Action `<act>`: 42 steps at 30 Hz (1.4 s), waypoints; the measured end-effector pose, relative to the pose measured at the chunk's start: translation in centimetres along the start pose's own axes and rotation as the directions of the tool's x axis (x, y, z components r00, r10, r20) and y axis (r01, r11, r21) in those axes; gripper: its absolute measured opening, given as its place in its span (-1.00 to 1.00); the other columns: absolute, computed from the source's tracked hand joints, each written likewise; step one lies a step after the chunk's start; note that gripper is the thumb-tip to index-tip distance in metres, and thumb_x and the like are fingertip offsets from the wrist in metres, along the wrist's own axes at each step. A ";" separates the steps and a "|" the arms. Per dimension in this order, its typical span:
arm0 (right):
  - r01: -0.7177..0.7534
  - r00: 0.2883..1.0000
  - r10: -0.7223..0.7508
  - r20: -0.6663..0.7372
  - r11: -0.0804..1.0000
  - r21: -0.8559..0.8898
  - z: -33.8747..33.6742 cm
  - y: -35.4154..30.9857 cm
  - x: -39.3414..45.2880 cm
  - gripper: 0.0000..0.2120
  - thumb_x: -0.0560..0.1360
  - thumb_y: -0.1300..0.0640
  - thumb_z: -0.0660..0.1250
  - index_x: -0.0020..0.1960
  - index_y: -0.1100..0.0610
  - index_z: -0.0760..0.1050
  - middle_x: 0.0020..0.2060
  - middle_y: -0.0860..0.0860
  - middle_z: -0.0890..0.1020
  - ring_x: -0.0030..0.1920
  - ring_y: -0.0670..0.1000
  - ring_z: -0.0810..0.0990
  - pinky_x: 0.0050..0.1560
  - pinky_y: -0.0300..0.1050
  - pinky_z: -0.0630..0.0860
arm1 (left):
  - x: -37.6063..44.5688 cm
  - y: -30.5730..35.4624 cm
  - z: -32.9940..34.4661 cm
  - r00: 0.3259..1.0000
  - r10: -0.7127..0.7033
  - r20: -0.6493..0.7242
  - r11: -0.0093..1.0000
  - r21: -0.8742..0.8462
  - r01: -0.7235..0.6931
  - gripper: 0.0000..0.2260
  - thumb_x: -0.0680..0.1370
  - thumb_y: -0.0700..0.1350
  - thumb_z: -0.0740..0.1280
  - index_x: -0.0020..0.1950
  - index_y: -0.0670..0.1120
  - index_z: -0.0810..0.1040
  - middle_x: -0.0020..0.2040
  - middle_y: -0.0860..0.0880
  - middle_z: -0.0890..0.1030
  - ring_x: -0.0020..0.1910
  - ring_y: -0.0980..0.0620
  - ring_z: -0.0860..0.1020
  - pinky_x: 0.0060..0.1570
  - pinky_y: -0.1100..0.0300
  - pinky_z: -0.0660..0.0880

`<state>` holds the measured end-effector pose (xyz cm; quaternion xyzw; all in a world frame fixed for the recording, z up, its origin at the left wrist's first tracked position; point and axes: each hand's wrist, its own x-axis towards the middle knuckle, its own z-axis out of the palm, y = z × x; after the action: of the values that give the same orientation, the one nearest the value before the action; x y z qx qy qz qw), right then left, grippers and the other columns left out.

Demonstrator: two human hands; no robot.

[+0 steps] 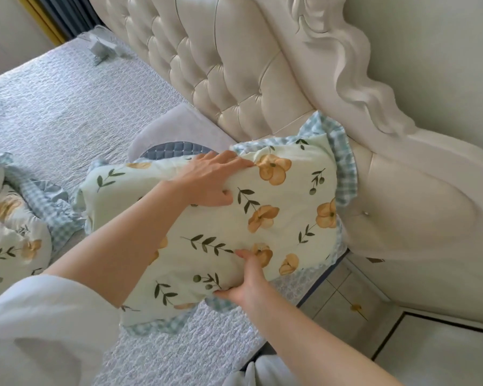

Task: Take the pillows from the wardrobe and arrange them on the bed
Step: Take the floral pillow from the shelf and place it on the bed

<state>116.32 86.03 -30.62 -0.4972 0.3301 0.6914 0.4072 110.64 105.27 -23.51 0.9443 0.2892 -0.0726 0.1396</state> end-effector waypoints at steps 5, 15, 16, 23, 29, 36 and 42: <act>0.090 0.990 -0.080 0.116 0.993 -0.082 3.7 -2.6 3.5 -0.93 0.54 0.19 0.27 -0.02 0.17 0.40 -0.01 0.20 0.46 0.00 0.20 0.59 -0.10 0.16 0.61 | 0.3 -3.3 3.9 0.983 -0.173 -0.055 0.985 -0.016 0.172 -0.29 0.50 -0.10 0.32 0.59 0.13 0.09 0.60 0.01 0.15 0.57 -0.12 0.08 0.49 -0.25 0.05; 0.306 0.914 -0.384 0.134 0.431 -0.849 5.7 -12.9 8.8 -0.77 0.57 0.11 0.24 0.18 0.18 0.41 0.18 0.18 0.53 0.20 0.17 0.52 0.30 0.09 0.44 | -7.3 -6.1 21.2 0.677 -0.532 0.508 0.567 -0.380 0.731 -0.33 0.57 -0.17 0.28 0.60 0.13 0.07 0.63 0.07 -0.08 0.57 -0.13 0.10 0.43 -0.28 0.24; 0.312 0.887 -0.431 0.165 0.297 -0.902 5.9 -13.3 8.9 -0.77 0.55 0.09 0.26 0.16 0.16 0.42 0.15 0.16 0.56 0.15 0.15 0.54 0.25 0.07 0.47 | -7.5 -5.8 21.8 0.667 -0.582 0.466 0.498 -0.444 0.745 -0.33 0.56 -0.17 0.31 0.60 0.09 0.10 0.63 0.04 -0.04 0.56 -0.14 0.14 0.41 -0.23 0.31; 0.398 0.566 -0.501 0.655 -0.530 -0.749 8.5 -13.9 9.6 -0.63 0.53 0.19 0.22 0.33 0.16 0.38 0.22 0.06 0.44 0.16 0.02 0.45 0.18 -0.09 0.43 | -5.2 -1.8 23.0 0.363 -0.787 0.500 0.050 -0.534 0.844 -0.24 0.54 -0.04 0.38 0.51 -0.31 -0.02 0.53 -0.29 0.03 0.34 -0.34 0.39 0.19 -0.03 0.42; 0.063 0.275 -0.323 0.906 -0.934 -0.352 10.6 -16.7 10.2 -0.61 0.48 0.18 0.27 0.30 0.20 0.40 0.17 0.17 0.48 0.18 0.19 0.39 0.18 0.03 0.40 | -3.0 -0.9 23.6 0.347 -0.354 0.868 -0.793 -0.476 0.382 -0.54 0.49 -0.16 0.36 0.36 -0.15 0.34 0.29 -0.18 0.45 0.13 -0.19 0.58 0.08 0.00 0.55; -0.293 0.442 -0.524 0.728 -0.851 -0.435 11.4 -22.2 11.2 -0.15 0.30 -0.54 0.00 0.35 0.05 0.28 0.27 0.20 0.45 0.24 0.25 0.43 0.26 0.33 0.22 | -2.4 0.7 24.2 0.416 -0.397 0.818 -0.901 -0.434 -0.005 -0.49 0.42 -0.17 0.45 0.36 -0.16 0.44 0.24 -0.19 0.55 -0.08 -0.07 0.54 -0.33 0.13 0.43; -0.132 0.458 -0.520 0.721 -0.842 -0.524 9.9 -22.0 11.1 -0.20 0.40 -0.49 -0.04 0.32 0.14 0.27 0.22 0.23 0.44 0.19 0.27 0.43 0.11 0.20 0.42 | -3.2 -0.7 23.2 0.255 -0.659 0.708 -0.752 -0.635 -0.180 -0.30 0.38 -0.31 0.42 0.42 0.08 0.23 0.20 -0.10 0.54 0.09 -0.15 0.59 -0.10 -0.11 0.61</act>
<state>129.84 107.08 -39.47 -0.7330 -0.6668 0.1191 -0.0622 106.31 97.00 -45.06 -0.0361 0.6716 0.3881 0.6301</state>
